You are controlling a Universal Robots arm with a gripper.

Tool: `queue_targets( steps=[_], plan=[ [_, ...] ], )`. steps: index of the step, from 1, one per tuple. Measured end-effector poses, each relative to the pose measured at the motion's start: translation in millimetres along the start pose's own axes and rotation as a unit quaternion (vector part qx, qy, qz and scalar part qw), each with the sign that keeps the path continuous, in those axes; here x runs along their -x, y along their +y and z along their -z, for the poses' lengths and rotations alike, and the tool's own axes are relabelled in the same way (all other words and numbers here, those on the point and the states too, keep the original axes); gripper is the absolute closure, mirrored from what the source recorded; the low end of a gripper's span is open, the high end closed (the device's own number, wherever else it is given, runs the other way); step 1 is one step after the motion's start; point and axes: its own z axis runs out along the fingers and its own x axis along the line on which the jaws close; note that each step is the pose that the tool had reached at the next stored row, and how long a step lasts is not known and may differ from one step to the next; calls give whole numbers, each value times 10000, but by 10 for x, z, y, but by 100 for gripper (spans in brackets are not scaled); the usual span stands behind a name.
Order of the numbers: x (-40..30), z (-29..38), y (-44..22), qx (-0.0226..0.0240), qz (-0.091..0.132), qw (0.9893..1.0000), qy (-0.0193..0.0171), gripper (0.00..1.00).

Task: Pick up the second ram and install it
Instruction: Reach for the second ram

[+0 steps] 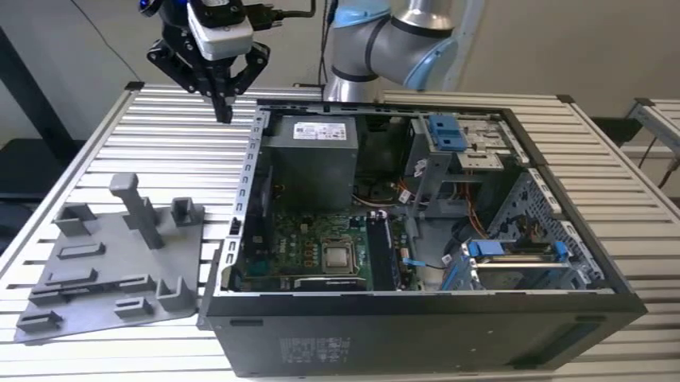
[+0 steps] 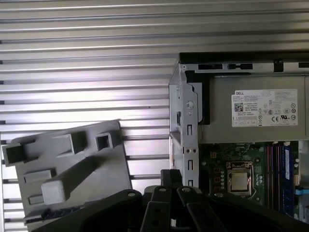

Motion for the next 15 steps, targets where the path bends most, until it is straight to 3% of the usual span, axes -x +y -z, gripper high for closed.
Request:
queue_targets(
  steps=[9, 15],
  plan=[
    [-272, 4, -14, 1, 16, 10000, 1, 89],
    [-412, 5, -22, 1, 25, 10000, 1, 89]
  ],
)
